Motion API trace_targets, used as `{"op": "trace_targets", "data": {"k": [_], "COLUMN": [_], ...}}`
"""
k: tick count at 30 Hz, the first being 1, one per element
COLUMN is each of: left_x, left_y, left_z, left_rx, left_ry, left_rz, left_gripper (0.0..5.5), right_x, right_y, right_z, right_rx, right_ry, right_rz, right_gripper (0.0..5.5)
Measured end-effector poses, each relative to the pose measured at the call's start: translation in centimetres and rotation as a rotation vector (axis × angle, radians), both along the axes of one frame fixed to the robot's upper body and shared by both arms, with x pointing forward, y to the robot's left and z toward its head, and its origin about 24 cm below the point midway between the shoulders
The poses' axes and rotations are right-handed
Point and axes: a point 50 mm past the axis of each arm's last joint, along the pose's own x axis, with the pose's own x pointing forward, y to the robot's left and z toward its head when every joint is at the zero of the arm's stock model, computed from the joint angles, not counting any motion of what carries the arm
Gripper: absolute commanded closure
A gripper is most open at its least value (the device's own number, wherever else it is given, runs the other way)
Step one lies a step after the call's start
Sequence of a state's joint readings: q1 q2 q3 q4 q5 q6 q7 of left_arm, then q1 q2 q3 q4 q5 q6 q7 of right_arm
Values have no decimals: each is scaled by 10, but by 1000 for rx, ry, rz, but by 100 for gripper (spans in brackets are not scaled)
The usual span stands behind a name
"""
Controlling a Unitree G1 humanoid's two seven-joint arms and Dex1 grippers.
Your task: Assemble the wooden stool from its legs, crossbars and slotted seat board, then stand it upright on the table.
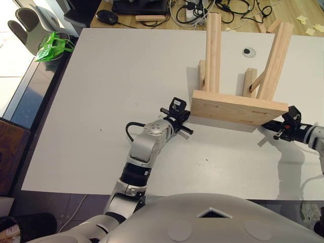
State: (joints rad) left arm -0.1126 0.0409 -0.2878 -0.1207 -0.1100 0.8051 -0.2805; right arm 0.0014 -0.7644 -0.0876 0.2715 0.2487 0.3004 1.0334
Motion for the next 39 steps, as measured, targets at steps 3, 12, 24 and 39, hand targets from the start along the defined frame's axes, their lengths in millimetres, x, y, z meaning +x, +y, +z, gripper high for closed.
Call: {"op": "trace_targets", "data": {"k": [3,12,24,39], "left_x": [0,0,3,4], "left_y": [-1,-1,13,16], "left_z": [0,0,5,10], "left_rx": [-2,-2,-56,-102], "left_ry": [1,1,-5,-11], "left_rz": [-4,-4,-10,-22], "left_gripper": [549,549,549,549], "right_x": [1,1,-6,-6], "right_y": [-2,-1,4,4], "right_z": [3,3,12,11], "right_rx": [6,20,117,86], "right_ry": [-14,-3,71,67], "right_rz": [-9,-16,11,22], "right_gripper": [550,550,550,550]}}
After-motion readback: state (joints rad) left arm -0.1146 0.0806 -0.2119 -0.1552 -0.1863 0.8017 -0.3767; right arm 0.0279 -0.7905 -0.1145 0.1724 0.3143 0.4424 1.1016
